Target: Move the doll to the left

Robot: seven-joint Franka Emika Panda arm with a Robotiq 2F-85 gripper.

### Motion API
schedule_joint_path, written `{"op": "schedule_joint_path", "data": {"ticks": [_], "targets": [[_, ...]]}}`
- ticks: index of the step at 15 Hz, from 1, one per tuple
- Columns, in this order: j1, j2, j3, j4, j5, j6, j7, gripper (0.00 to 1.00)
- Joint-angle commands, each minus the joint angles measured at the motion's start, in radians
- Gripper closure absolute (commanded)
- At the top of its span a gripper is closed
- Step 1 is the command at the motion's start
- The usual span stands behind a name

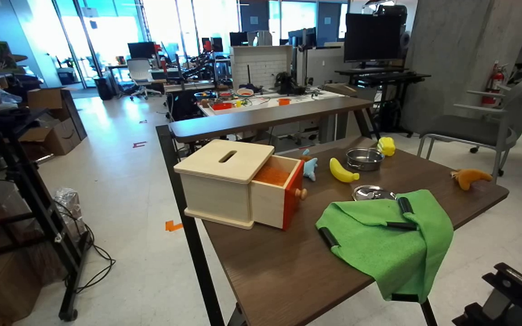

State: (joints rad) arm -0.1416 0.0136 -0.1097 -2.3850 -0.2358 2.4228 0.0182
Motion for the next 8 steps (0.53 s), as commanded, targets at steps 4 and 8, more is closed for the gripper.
{"op": "schedule_joint_path", "data": {"ticks": [4, 8], "targets": [[0.004, 0.376, 0.001, 0.262, 0.099, 0.016, -0.010, 0.00], [-0.001, 0.538, 0.024, 0.391, 0.156, -0.005, -0.034, 0.00]]}}
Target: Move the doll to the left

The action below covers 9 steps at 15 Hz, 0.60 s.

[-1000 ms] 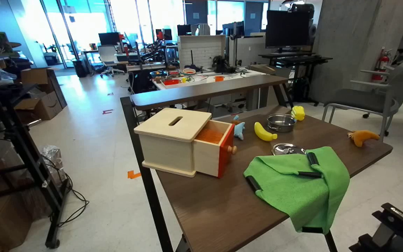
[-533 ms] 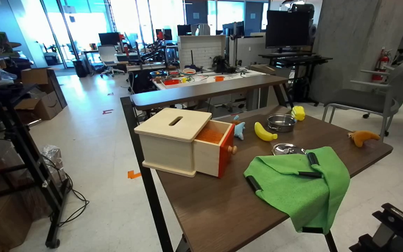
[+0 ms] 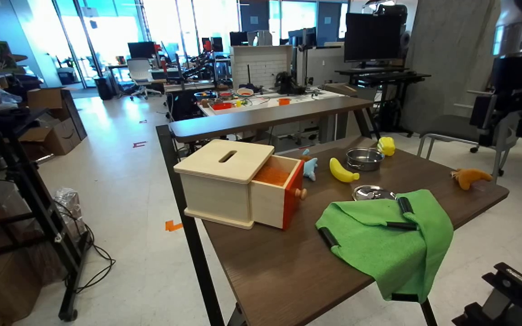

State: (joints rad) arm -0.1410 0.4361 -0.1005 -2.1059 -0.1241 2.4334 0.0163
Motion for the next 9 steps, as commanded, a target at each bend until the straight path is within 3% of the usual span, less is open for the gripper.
{"op": "schedule_joint_path", "data": {"ticks": [1, 6, 7, 8, 9], "targets": [[0.002, 0.147, 0.012, 0.137, 0.042, -0.019, -0.028, 0.00], [0.015, 0.263, 0.004, 0.219, 0.024, -0.040, -0.020, 0.00], [0.015, 0.283, 0.004, 0.235, 0.021, -0.048, -0.025, 0.25], [0.021, 0.294, 0.000, 0.242, 0.013, -0.054, -0.025, 0.26], [0.019, 0.292, 0.004, 0.237, 0.012, -0.051, -0.037, 0.35]]}}
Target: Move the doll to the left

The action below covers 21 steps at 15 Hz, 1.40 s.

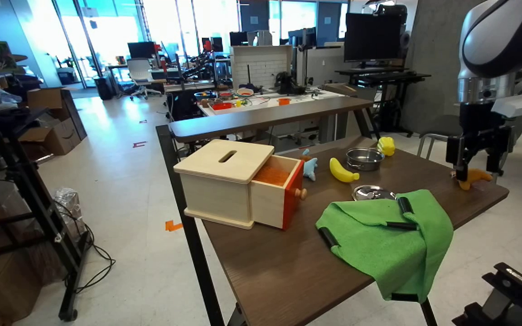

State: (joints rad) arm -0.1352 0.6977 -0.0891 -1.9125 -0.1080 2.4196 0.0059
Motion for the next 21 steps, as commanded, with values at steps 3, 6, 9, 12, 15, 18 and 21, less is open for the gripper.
{"op": "schedule_joint_path", "data": {"ticks": [3, 6, 9, 12, 15, 18, 21], "targets": [[0.026, -0.012, -0.009, -0.013, -0.021, 0.003, -0.048, 0.58], [0.046, -0.064, -0.014, -0.059, -0.049, 0.029, -0.051, 0.80], [0.071, -0.132, -0.012, -0.104, -0.077, 0.043, -0.047, 0.98], [0.098, -0.220, 0.011, -0.144, -0.089, 0.040, -0.053, 0.98], [0.140, -0.302, 0.051, -0.172, -0.091, 0.036, -0.064, 0.96], [0.184, -0.339, 0.105, -0.171, -0.095, 0.037, -0.102, 0.96], [0.224, -0.313, 0.154, -0.134, -0.101, 0.036, -0.152, 0.96]]}}
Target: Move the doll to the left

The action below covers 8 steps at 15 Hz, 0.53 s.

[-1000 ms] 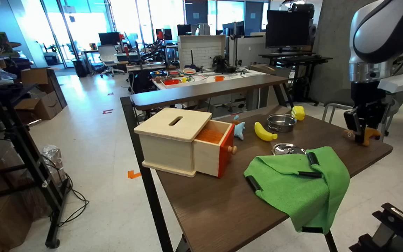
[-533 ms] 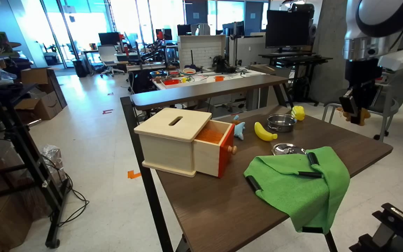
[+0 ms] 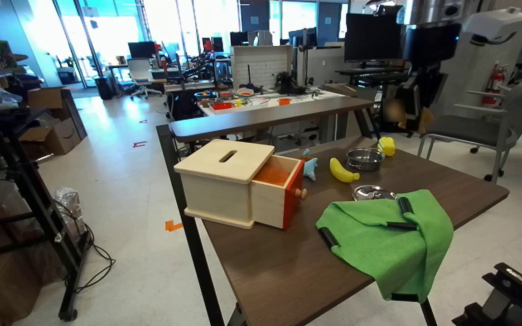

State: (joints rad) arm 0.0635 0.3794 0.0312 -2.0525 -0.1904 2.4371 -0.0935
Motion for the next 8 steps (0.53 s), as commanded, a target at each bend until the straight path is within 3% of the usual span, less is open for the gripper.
{"op": "schedule_joint_path", "data": {"ticks": [1, 8], "targets": [[0.039, 0.026, 0.045, 0.021, -0.028, 0.020, -0.067, 0.96], [0.150, 0.178, 0.088, 0.143, -0.120, -0.036, -0.131, 0.96]]}}
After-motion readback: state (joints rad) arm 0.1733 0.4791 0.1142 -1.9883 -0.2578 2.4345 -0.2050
